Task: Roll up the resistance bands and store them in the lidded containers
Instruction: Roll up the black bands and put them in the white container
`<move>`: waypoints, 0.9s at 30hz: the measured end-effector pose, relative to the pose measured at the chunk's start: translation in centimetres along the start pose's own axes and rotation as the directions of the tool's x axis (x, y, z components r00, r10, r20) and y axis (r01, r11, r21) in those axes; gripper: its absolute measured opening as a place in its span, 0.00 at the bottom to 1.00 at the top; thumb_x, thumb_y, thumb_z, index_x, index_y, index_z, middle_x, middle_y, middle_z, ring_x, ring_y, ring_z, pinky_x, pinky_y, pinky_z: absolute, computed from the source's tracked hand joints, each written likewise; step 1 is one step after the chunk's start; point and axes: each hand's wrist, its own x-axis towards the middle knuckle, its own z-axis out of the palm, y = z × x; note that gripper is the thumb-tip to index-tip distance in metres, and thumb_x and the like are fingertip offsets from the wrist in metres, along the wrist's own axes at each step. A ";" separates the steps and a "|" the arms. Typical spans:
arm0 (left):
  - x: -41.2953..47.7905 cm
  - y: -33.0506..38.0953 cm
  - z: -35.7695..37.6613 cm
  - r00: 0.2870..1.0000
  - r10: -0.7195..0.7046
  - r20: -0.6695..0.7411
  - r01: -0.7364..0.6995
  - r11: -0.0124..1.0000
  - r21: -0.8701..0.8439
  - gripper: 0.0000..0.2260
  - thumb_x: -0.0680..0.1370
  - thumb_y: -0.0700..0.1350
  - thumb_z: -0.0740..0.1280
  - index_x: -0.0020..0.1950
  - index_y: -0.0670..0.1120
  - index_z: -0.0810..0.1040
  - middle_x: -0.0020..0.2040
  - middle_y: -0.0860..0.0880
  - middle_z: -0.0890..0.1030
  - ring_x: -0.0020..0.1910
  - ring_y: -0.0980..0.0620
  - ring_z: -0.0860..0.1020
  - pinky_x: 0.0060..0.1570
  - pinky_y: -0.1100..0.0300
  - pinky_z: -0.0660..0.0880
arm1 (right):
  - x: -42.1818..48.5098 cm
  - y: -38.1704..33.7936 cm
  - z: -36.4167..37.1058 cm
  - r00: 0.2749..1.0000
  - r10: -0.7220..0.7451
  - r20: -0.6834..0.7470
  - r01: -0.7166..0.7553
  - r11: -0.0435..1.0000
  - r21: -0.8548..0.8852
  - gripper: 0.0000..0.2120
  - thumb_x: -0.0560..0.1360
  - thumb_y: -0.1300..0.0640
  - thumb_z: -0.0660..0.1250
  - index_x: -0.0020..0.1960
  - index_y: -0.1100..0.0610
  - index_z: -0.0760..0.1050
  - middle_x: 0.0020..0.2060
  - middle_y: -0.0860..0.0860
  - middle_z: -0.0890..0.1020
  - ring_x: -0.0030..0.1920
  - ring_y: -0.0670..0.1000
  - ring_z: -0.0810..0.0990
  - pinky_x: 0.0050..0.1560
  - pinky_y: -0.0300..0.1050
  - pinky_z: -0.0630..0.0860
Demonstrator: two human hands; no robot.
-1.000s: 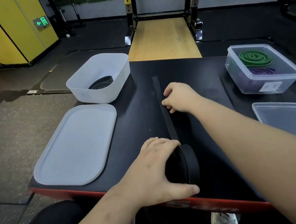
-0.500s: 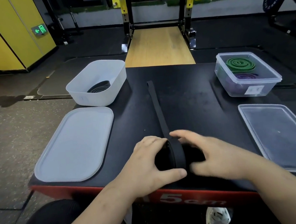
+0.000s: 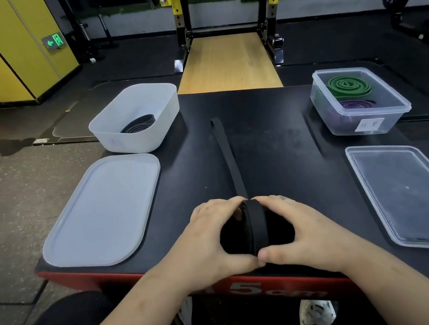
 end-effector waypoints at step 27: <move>-0.3 -0.3 -0.5 0.999 -0.015 0.048 0.018 0.998 -0.058 0.43 0.62 0.63 0.82 0.72 0.70 0.64 0.66 0.67 0.69 0.72 0.58 0.65 0.69 0.53 0.69 | 0.0 0.0 -0.3 1.000 0.004 -0.001 -0.004 0.999 0.038 0.37 0.63 0.33 0.78 0.63 0.15 0.61 0.65 0.31 0.74 0.68 0.37 0.73 0.69 0.43 0.72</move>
